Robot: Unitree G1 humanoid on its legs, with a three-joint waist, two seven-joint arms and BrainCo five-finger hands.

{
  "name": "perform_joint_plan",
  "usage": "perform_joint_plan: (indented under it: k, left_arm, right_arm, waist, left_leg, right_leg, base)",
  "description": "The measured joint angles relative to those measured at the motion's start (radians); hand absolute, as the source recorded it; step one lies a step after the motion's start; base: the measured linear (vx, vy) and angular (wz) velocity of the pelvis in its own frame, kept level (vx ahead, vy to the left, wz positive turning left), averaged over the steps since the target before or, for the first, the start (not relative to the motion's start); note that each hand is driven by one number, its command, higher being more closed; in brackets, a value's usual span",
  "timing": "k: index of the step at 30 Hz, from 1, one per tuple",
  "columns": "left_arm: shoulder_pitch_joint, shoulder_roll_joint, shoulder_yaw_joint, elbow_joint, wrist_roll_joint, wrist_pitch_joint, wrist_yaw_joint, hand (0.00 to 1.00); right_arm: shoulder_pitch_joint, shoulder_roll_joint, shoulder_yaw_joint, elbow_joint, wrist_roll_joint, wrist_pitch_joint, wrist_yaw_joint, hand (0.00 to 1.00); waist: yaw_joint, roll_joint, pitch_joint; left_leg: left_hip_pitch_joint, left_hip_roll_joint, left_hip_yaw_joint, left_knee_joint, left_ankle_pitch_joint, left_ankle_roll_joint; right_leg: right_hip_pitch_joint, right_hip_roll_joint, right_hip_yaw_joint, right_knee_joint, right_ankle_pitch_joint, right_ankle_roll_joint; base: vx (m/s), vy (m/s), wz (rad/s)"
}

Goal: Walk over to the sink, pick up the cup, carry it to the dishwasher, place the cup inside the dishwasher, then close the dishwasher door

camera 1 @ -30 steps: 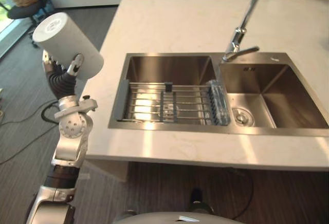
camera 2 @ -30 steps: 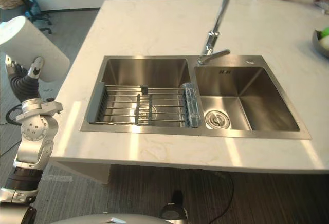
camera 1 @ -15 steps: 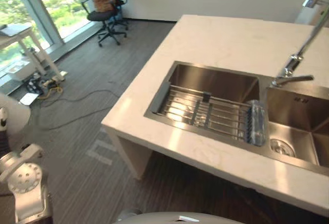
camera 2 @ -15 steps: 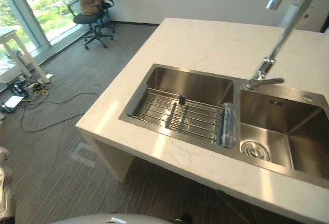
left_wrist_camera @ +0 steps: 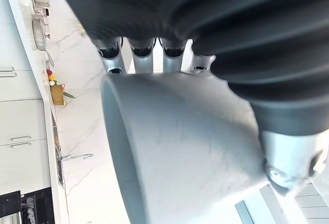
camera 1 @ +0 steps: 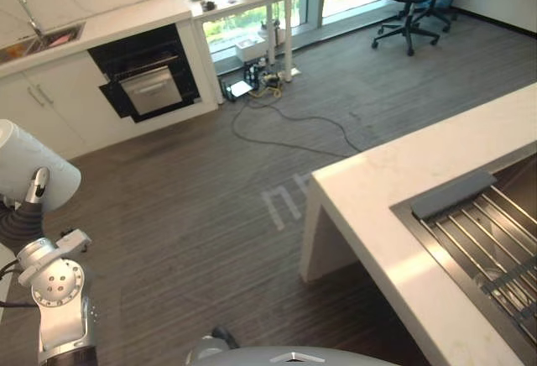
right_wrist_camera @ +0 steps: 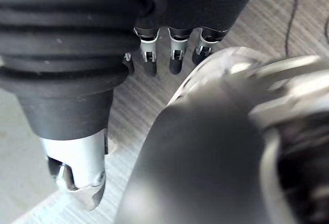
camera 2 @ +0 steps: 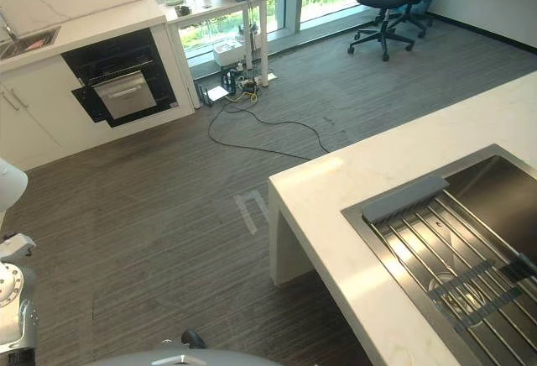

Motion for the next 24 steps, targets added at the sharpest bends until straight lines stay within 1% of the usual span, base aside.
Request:
perform_joint_plan:
  k: [2, 3, 4, 5, 6, 7, 8, 9, 10, 11, 12, 13, 14, 15, 16, 17, 18, 19, 20, 21, 22, 23, 24]
  left_arm:
    - [-0.004, -0.013, -0.057, -0.052, 0.019, -0.005, -0.018, 1.00]
    - [-0.011, -0.016, -0.075, -0.052, 0.019, -0.006, -0.025, 1.00]
    - [-0.018, -0.020, -0.105, -0.052, 0.020, -0.006, -0.033, 1.00]
    - [-0.038, -0.026, -0.155, -0.050, 0.019, -0.007, -0.050, 1.00]
    - [-0.043, -0.027, -0.168, -0.049, 0.018, -0.007, -0.052, 1.00]
    - [-0.059, -0.035, -0.215, -0.044, 0.016, -0.008, -0.065, 1.00]
    - [-0.065, -0.043, -0.262, -0.039, 0.015, -0.011, -0.073, 1.00]
    - [-0.072, -0.050, -0.285, -0.028, 0.015, -0.021, -0.080, 1.00]
    - [-0.105, -0.060, -0.323, 0.019, 0.013, -0.042, -0.101, 1.00]
    - [-0.135, -0.068, -0.360, 0.075, 0.006, -0.054, -0.130, 1.00]
    - [-0.139, -0.071, -0.380, 0.096, 0.006, -0.055, -0.140, 1.00]
    - [-0.134, -0.067, -0.415, 0.129, 0.009, -0.054, -0.158, 1.00]
    - [-0.128, -0.048, -0.435, 0.124, 0.016, -0.055, -0.164, 1.00]
    - [-0.130, -0.051, -0.451, 0.124, 0.016, -0.054, -0.170, 1.00]
    - [-0.117, -0.048, -0.472, 0.155, 0.016, -0.047, -0.185, 1.00]
    - [-0.097, -0.050, -0.489, 0.160, 0.016, -0.037, -0.196, 1.00]
    - [-0.069, -0.049, -0.508, 0.150, 0.017, -0.035, -0.213, 1.00]
    - [-0.078, -0.044, -0.501, 0.124, 0.015, -0.035, -0.223, 1.00]
    - [-0.092, -0.034, -0.495, 0.113, 0.015, -0.035, -0.229, 1.00]
    - [-0.123, -0.021, -0.495, 0.112, 0.014, -0.031, -0.246, 1.00]
    - [-0.139, -0.017, -0.498, 0.114, 0.011, -0.020, -0.262, 1.00]
    - [-0.145, -0.009, -0.519, 0.114, 0.007, 0.003, -0.289, 1.00]
    - [-0.143, -0.009, -0.523, 0.114, 0.006, 0.011, -0.301, 1.00]
  right_arm:
    - [-0.019, 0.013, -0.005, -0.018, -0.005, 0.002, 0.002, 0.00]
    - [-0.018, 0.014, -0.010, -0.026, -0.007, 0.004, 0.002, 0.00]
    - [-0.019, 0.020, -0.021, -0.034, -0.007, 0.005, 0.002, 0.00]
    - [-0.020, 0.014, -0.039, -0.048, -0.002, 0.003, 0.001, 0.00]
    - [-0.020, 0.013, -0.046, -0.055, -0.001, 0.004, 0.002, 0.00]
    - [-0.016, 0.009, -0.075, -0.083, 0.001, 0.000, 0.003, 0.00]
    - [-0.006, 0.007, -0.103, -0.107, 0.003, -0.007, 0.013, 0.00]
    - [-0.011, 0.014, -0.113, -0.112, 0.003, -0.015, 0.030, 0.00]
    - [-0.023, 0.032, -0.118, -0.119, 0.000, -0.028, 0.054, 0.00]
    - [-0.017, 0.068, -0.113, -0.109, -0.002, -0.032, 0.067, 0.00]
    - [-0.014, 0.084, -0.113, -0.105, -0.002, -0.034, 0.069, 0.00]
    - [-0.014, 0.131, -0.112, -0.075, 0.001, -0.043, 0.066, 0.00]
    - [-0.014, 0.145, -0.087, -0.074, 0.011, -0.043, 0.070, 0.00]
    - [-0.018, 0.136, -0.089, -0.078, 0.021, -0.043, 0.070, 0.00]
    - [-0.035, 0.133, -0.082, -0.055, 0.034, -0.022, 0.061, 0.00]
    - [-0.021, 0.130, -0.082, -0.053, 0.033, -0.014, 0.060, 0.00]
    - [0.011, 0.110, -0.052, -0.054, 0.031, 0.000, 0.061, 0.00]
    - [0.009, 0.089, -0.004, -0.054, 0.030, 0.006, 0.066, 0.00]
    - [0.003, 0.085, 0.016, -0.054, 0.030, 0.007, 0.067, 0.00]
    - [-0.008, 0.079, 0.040, -0.056, 0.030, 0.006, 0.068, 0.00]
    - [-0.017, 0.076, 0.053, -0.056, 0.030, 0.007, 0.068, 0.00]
    - [-0.026, 0.075, 0.055, -0.052, 0.033, 0.021, 0.067, 0.00]
    - [-0.028, 0.075, 0.056, -0.051, 0.034, 0.026, 0.066, 0.00]
  waist:
    - [-0.001, -0.026, 0.018]
    - [-0.003, -0.032, 0.022]
    - [-0.010, -0.041, 0.030]
    - [-0.018, -0.057, 0.043]
    - [-0.019, -0.059, 0.047]
    - [-0.028, -0.066, 0.066]
    - [-0.045, -0.057, 0.076]
    - [-0.056, -0.042, 0.075]
    - [-0.069, -0.050, 0.090]
    - [-0.070, -0.069, 0.106]
    - [-0.071, -0.079, 0.111]
    - [-0.081, -0.132, 0.102]
    - [-0.081, -0.194, 0.105]
    - [-0.084, -0.176, 0.115]
    - [-0.089, -0.185, 0.142]
    - [-0.085, -0.164, 0.125]
    - [-0.063, -0.141, 0.069]
    - [-0.054, -0.136, 0.040]
    - [-0.053, -0.139, 0.033]
    - [-0.053, -0.146, 0.016]
    - [-0.063, -0.137, 0.015]
    - [-0.067, -0.132, 0.016]
    - [-0.067, -0.131, 0.016]
  left_leg:
    - [0.008, -0.056, -0.019, -0.072, 0.029, 0.002]
    - [0.009, -0.070, -0.029, -0.084, 0.030, 0.002]
    - [0.010, -0.092, -0.049, -0.093, 0.029, 0.004]
    - [0.014, -0.128, -0.090, -0.098, 0.019, 0.019]
    - [0.016, -0.136, -0.101, -0.100, 0.017, 0.021]
    - [0.030, -0.158, -0.154, -0.100, 0.003, 0.036]
    - [0.035, -0.169, -0.226, -0.100, -0.007, 0.046]
    - [0.028, -0.169, -0.271, -0.099, -0.010, 0.049]
    - [0.008, -0.170, -0.384, -0.105, -0.015, 0.058]
    - [-0.001, -0.189, -0.486, -0.117, -0.020, 0.057]
    - [0.003, -0.204, -0.522, -0.138, -0.023, 0.052]
    - [-0.011, -0.275, -0.593, -0.130, -0.053, 0.040]
    - [-0.115, -0.310, -0.640, 0.229, -0.199, 0.108]
    - [-0.122, -0.294, -0.671, 0.275, -0.282, 0.060]
    - [-0.069, -0.302, -0.685, 0.297, -0.306, 0.053]
    - [-0.043, -0.295, -0.688, 0.266, -0.297, 0.049]
    - [-0.023, -0.284, -0.683, 0.190, -0.276, 0.042]
    - [-0.013, -0.281, -0.681, 0.135, -0.254, 0.036]
    - [-0.012, -0.280, -0.681, 0.115, -0.237, 0.040]
    - [-0.018, -0.278, -0.684, 0.087, -0.211, 0.035]
    - [-0.017, -0.273, -0.686, 0.067, -0.195, 0.029]
    - [0.014, -0.264, -0.684, 0.031, -0.179, 0.014]
    - [0.032, -0.259, -0.682, 0.019, -0.175, 0.008]
  right_leg:
    - [-0.001, -0.040, -0.020, 0.047, 0.000, -0.002]
    - [0.000, -0.059, -0.026, 0.073, 0.000, -0.002]
    - [0.002, -0.094, -0.039, 0.129, 0.001, -0.003]
    - [0.003, -0.168, -0.034, 0.255, 0.019, -0.029]
    - [0.001, -0.184, -0.022, 0.285, 0.028, -0.043]
    - [-0.014, -0.234, 0.069, 0.411, 0.102, -0.149]
    - [-0.076, -0.239, 0.256, 0.522, 0.229, -0.289]
    - [-0.128, -0.208, 0.378, 0.579, 0.197, -0.267]
    - [-0.222, -0.079, 0.594, 0.657, -0.009, -0.172]
    - [-0.282, 0.050, 0.728, 0.649, -0.134, -0.148]
    - [-0.308, 0.095, 0.766, 0.619, -0.172, -0.140]
    - [-0.381, 0.138, 0.857, 0.487, -0.216, -0.140]
    - [-0.464, 0.118, 0.981, 0.391, -0.209, -0.112]
    - [-0.481, 0.149, 1.020, 0.343, -0.187, -0.084]
    - [-0.432, 0.151, 1.084, 0.338, -0.180, -0.051]
    - [-0.403, 0.154, 1.073, 0.303, -0.170, -0.065]
    - [-0.364, 0.161, 1.025, 0.206, -0.134, -0.077]
    - [-0.330, 0.169, 0.986, 0.108, -0.105, -0.083]
    - [-0.311, 0.171, 0.969, 0.059, -0.090, -0.077]
    - [-0.303, 0.179, 0.949, -0.004, -0.058, -0.074]
    - [-0.300, 0.189, 0.938, -0.022, -0.042, -0.086]
    - [-0.283, 0.198, 0.925, -0.026, -0.037, -0.092]
    - [-0.272, 0.202, 0.922, -0.025, -0.037, -0.093]
  base:
    - [0.02, 0.103, 0.36]
    - [0.02, 0.094, 0.44]
    - [0.03, 0.104, 0.66]
    - [0.04, 0.109, 0.66]
    - [0.06, 0.126, 0.93]
    - [0.09, 0.146, 1.21]
    - [0.10, 0.134, 1.50]
    - [0.09, 0.045, 1.99]
    - [0.08, -0.064, 2.42]
    - [0.09, -0.089, 2.51]
    - [0.12, -0.060, 2.55]
    - [0.14, -0.019, 2.22]
    - [0.09, -0.030, 2.05]
    - [0.00, -0.050, 1.55]
    - [-0.01, -0.042, 0.94]
    - [0.04, -0.014, 0.71]
    - [0.18, -0.007, 0.19]
    - [0.19, -0.027, 0.02]
    - [0.29, -0.089, -0.01]
    - [0.20, -0.086, 0.15]
    - [0.22, -0.114, 0.19]
    - [0.12, -0.080, 0.12]
    - [0.11, -0.084, -0.08]
